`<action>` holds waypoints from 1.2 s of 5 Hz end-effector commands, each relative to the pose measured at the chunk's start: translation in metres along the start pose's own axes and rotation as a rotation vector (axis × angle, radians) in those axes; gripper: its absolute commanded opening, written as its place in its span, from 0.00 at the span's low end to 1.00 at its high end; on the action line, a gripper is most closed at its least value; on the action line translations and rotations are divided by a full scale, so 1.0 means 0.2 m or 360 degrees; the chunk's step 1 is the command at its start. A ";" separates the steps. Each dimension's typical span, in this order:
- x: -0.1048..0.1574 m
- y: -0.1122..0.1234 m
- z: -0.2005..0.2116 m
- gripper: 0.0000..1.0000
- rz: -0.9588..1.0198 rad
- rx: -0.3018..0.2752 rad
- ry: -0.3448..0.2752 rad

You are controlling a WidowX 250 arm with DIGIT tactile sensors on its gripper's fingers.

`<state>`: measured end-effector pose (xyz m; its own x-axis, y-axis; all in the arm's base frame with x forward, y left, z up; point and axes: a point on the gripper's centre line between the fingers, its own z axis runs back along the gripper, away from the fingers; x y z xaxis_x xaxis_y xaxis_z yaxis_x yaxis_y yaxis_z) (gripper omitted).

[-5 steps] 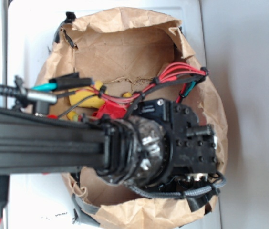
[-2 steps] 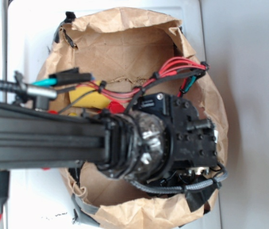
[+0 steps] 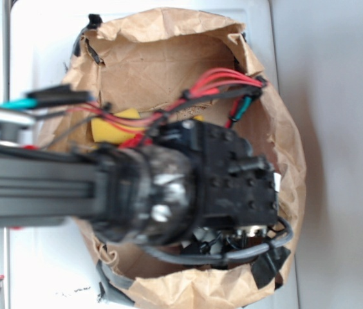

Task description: Grab the multicolored rope.

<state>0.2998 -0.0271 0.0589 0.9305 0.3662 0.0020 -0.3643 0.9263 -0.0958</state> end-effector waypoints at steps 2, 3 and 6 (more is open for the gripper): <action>-0.03 0.03 0.54 0.00 -0.0012 -0.0217 -0.0223; -0.04 0.04 0.61 0.00 -0.0110 -0.0158 -0.0278; -0.09 0.10 0.76 0.00 -0.0549 0.0154 -0.0292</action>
<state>0.2676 -0.0031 0.1833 0.9925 0.0358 0.1168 -0.0406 0.9984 0.0389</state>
